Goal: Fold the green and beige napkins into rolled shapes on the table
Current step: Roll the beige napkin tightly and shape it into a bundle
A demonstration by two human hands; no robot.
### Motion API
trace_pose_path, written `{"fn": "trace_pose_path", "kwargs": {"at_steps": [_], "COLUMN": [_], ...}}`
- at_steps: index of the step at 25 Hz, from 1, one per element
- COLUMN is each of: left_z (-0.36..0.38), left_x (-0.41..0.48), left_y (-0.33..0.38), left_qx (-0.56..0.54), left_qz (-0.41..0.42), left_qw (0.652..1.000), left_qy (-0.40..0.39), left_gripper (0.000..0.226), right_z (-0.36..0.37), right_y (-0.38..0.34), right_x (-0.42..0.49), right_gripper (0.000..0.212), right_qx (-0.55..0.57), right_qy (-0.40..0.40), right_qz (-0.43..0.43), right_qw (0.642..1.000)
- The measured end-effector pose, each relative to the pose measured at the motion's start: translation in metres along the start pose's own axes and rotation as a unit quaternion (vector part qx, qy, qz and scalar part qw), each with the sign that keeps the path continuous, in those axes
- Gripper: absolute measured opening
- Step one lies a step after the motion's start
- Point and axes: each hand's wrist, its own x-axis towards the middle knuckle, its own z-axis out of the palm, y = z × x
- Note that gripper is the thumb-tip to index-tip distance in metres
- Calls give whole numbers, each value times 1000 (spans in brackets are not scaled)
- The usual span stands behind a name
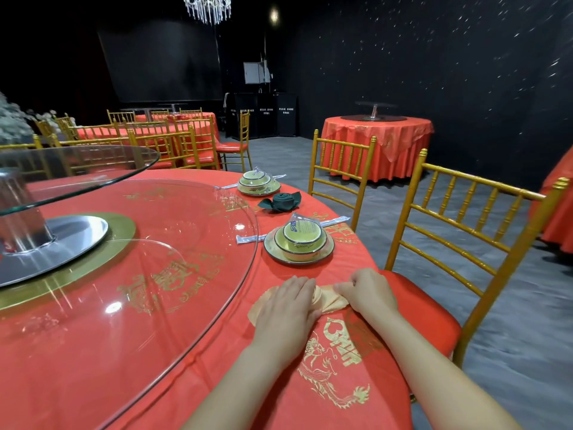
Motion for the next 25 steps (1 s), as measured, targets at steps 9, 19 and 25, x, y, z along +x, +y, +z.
{"fn": "trace_pose_path", "kwargs": {"at_steps": [9,19,25], "left_z": [-1,-2,-25], "left_x": [2,3,1], "left_y": [3,-4,-16], "left_qx": [13,-38,-94], "left_qz": [-21,-12,-10], "left_qw": [999,997,993], "left_qy": [-34,-61,-63], "left_gripper": [58,63,78], "right_z": [9,20,17], "right_y": [1,5,3], "right_x": [-32,-40,-48], "right_gripper": [37,53,60], "right_qx": [-46,0,57], "right_qy": [164,-123,-79], "right_qz": [-322,-245,-270], "right_qw": [931,962,958]}}
